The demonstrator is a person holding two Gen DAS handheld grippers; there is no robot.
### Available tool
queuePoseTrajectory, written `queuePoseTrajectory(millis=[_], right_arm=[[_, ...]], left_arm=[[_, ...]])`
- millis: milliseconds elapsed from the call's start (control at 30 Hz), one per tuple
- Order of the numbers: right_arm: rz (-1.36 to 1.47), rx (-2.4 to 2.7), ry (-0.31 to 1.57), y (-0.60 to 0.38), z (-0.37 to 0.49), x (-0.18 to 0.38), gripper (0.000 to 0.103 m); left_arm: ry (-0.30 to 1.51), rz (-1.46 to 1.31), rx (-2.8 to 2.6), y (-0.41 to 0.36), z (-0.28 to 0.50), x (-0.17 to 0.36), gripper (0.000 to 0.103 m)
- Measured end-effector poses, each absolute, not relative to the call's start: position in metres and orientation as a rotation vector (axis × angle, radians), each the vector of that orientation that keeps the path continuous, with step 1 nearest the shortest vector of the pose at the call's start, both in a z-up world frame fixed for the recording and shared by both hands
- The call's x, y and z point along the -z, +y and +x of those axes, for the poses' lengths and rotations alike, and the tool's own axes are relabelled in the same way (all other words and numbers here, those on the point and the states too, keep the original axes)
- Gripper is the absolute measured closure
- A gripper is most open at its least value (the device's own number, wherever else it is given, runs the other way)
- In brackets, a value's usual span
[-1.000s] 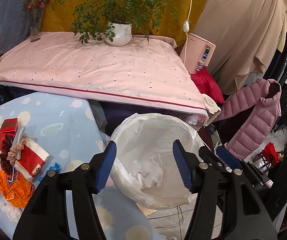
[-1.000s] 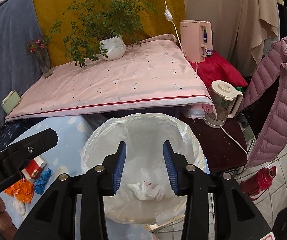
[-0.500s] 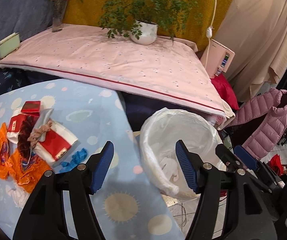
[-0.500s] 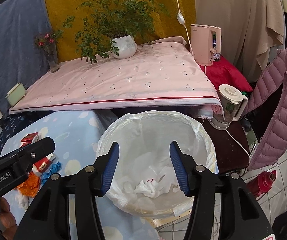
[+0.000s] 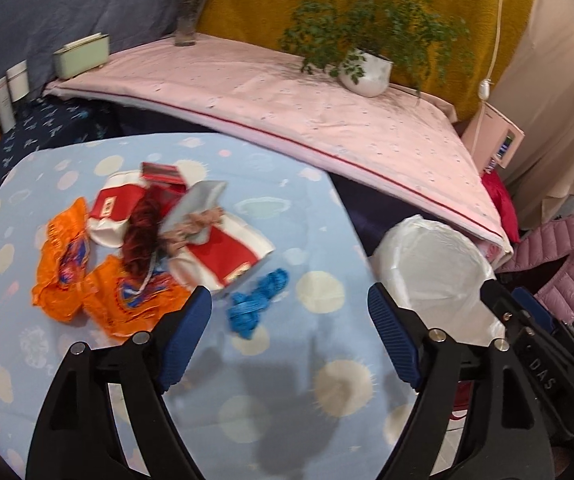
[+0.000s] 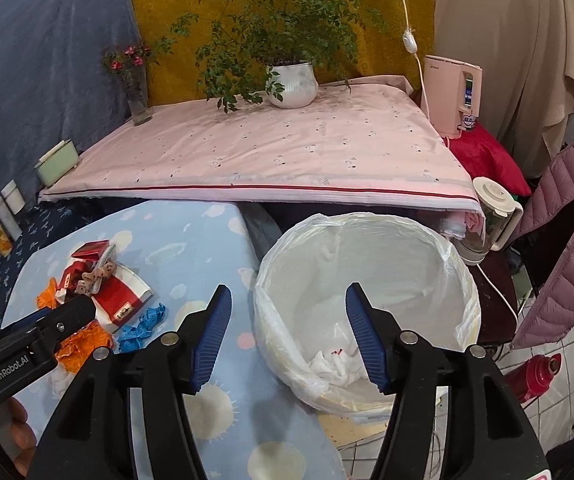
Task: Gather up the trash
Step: 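Move both grippers back over the trash pile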
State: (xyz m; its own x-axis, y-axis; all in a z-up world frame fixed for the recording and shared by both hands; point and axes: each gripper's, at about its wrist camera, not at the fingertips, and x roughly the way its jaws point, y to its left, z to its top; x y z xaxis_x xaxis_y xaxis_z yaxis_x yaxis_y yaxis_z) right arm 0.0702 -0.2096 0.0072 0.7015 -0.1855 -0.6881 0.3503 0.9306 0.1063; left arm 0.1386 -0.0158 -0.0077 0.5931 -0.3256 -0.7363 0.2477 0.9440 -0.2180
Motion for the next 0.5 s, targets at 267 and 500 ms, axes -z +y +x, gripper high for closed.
queuePoseTrajectory(millis=[267,500], right_arm=[[0.206,0.238,0.763,-0.173,0.085,0.001,0.042],[0.182,0.192,0.796,-0.144,0.098,0.014,0.040]], left_arm=[[0.911,-0.108,0.214,0.039,0.139,0.035,0.024],[0.960,-0.120,0.127,0.081,0.140,0.063,0.021]])
